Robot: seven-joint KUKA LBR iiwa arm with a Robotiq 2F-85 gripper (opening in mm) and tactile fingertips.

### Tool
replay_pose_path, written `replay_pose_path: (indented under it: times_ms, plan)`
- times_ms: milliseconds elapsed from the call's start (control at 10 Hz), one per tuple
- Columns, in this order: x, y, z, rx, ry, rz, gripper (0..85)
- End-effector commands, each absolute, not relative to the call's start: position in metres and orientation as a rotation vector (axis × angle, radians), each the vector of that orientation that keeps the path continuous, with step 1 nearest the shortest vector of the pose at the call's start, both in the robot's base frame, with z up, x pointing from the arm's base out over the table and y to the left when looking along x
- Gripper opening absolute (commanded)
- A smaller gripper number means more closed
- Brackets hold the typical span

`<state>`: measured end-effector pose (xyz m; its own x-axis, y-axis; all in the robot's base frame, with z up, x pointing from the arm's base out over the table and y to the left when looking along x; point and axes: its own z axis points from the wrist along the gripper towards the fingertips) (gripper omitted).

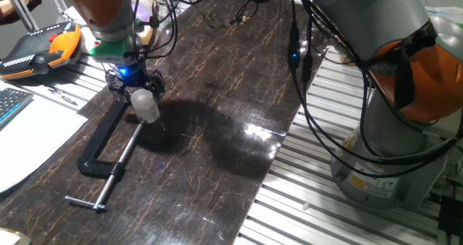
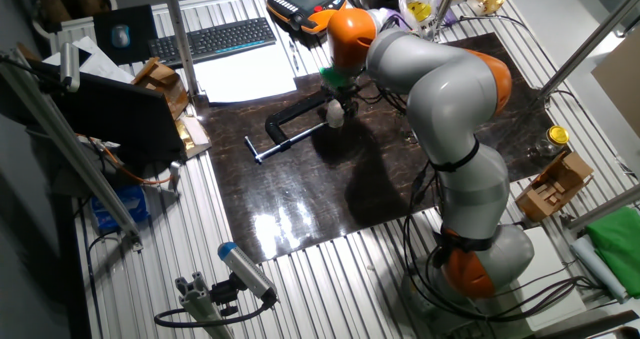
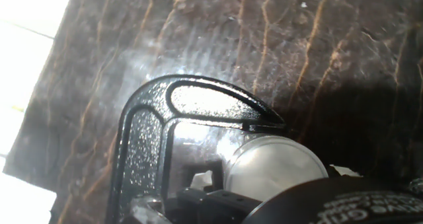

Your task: Screw the lid onto the jar

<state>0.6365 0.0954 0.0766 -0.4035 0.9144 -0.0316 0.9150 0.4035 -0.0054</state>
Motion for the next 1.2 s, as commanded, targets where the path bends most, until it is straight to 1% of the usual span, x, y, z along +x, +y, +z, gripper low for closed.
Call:
replay_pose_path:
  times_ms: [0,1100]
  plan:
    - [0.6365,0.0953,0.0765,1.151,2.894,-0.027,85.0]
    - [0.6363,0.0958,0.0767,0.961,2.966,-0.039,84.7]
